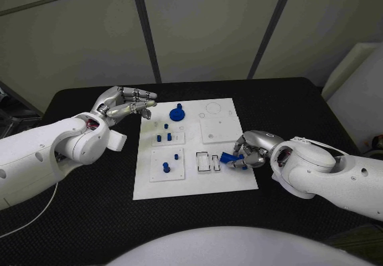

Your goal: Assemble the parts on the task board

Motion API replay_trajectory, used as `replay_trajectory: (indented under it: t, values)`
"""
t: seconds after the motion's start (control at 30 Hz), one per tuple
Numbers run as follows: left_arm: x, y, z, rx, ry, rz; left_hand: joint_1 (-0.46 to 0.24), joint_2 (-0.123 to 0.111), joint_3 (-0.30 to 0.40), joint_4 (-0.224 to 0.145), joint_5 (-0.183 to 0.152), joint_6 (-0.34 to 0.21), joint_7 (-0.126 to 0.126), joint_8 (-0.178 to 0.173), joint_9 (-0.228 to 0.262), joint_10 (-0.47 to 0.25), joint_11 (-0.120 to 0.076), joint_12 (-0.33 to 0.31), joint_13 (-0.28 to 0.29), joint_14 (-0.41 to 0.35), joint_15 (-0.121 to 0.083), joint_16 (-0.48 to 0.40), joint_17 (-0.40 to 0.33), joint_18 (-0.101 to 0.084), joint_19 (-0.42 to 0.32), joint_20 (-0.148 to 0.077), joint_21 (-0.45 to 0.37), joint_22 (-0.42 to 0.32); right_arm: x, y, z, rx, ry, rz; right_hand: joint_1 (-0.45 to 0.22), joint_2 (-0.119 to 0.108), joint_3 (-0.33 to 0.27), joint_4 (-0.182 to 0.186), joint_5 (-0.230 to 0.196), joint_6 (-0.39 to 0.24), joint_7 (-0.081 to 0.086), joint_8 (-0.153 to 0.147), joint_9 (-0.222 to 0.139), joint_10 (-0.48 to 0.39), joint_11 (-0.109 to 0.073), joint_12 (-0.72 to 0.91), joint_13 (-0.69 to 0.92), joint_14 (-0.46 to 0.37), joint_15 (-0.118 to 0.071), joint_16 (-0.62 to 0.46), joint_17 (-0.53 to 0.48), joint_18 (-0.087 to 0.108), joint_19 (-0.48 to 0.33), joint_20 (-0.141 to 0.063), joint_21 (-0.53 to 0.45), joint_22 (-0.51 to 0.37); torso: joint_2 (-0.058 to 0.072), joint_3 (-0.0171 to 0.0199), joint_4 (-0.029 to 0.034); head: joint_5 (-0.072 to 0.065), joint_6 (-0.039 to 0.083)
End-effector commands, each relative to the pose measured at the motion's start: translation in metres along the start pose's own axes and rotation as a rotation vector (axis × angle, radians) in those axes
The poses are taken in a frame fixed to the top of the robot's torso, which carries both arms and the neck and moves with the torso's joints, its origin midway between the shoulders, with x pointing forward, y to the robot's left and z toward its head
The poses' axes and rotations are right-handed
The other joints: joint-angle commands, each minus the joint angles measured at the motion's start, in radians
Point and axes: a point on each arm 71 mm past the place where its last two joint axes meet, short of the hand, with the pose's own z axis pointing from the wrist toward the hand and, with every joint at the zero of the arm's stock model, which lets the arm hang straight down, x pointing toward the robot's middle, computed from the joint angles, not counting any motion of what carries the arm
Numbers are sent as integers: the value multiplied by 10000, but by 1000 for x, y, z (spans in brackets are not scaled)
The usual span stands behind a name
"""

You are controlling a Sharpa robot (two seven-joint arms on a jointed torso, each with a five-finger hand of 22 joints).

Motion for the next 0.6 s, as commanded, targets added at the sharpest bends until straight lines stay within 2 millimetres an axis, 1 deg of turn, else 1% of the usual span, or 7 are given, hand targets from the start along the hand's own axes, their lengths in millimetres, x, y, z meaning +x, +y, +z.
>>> replay_trajectory:
  t: [0.03,0.17,0.23,0.33,0.47,0.53,0.6]
  values:
    - [1,-1,0,41,83,-46,-38,70,-67,19,-41,-66,19,41,-13,-98,6,65,-12,-27,36,-46,-12,-123,25,74,-59,-12,3,2,2,9,-12,-584,-91,16,-86,0,-72,-59,-19,41,22,-25,2,-14,11,831,46,28,1525,-40,9,34,13,-1,0,1,11,8,-2]
    - [1,-1,0,24,94,-48,-38,70,-67,19,-41,-66,19,41,-13,-98,6,65,-12,-27,36,-46,-12,-123,25,74,-59,-12,10,5,3,-24,81,-559,-100,14,-107,1,-96,-62,-20,53,32,-31,0,-21,5,831,44,26,1523,-40,8,33,12,-2,2,-1,23,13,3]
    - [1,-1,-1,19,95,-48,-38,70,-67,19,-41,-66,19,41,-13,-98,6,65,-12,-27,36,-46,-12,-123,25,74,-59,-12,12,7,4,-40,105,-547,-100,14,-110,0,-101,-63,-21,55,33,-29,0,-19,9,830,44,26,1523,-40,9,33,13,0,4,-1,12,30,19]
    - [0,-1,-1,11,89,-44,-38,70,-67,19,-41,-66,19,41,-13,-98,6,65,-12,-27,36,-46,-12,-123,25,74,-59,-12,14,8,4,-73,68,-508,-79,43,-109,-6,-113,-62,-25,71,45,-21,-4,-11,23,831,42,29,1529,-42,13,31,20,12,-3,-5,8,51,9]
    - [0,-1,-1,7,87,-41,-41,66,-71,20,-41,-72,20,42,-15,-106,8,67,-14,-28,36,-47,-13,-123,24,74,-61,-14,13,11,4,-189,-185,-385,37,212,-86,-20,-39,-6,-60,181,112,38,-34,43,113,841,21,51,1576,-48,42,17,58,68,0,0,-4,81,9]
    - [0,-1,-1,6,93,-44,-41,66,-71,20,-41,-72,20,42,-15,-106,8,67,-14,-28,36,-47,-13,-123,24,74,-61,-14,11,12,3,-295,-411,-286,164,359,-38,-38,79,59,-97,264,160,86,-64,86,179,850,-3,71,1618,-57,76,1,105,133,-2,12,-9,90,6]
    - [0,-1,-1,4,92,-44,-41,66,-71,20,-41,-72,20,42,-15,-106,8,67,-14,-28,36,-47,-13,-123,24,74,-61,-14,10,14,1,-388,-614,-182,290,480,6,-58,214,132,-135,337,202,140,-98,136,253,865,-29,104,1684,-69,120,-19,167,219,-4,16,-13,94,1]
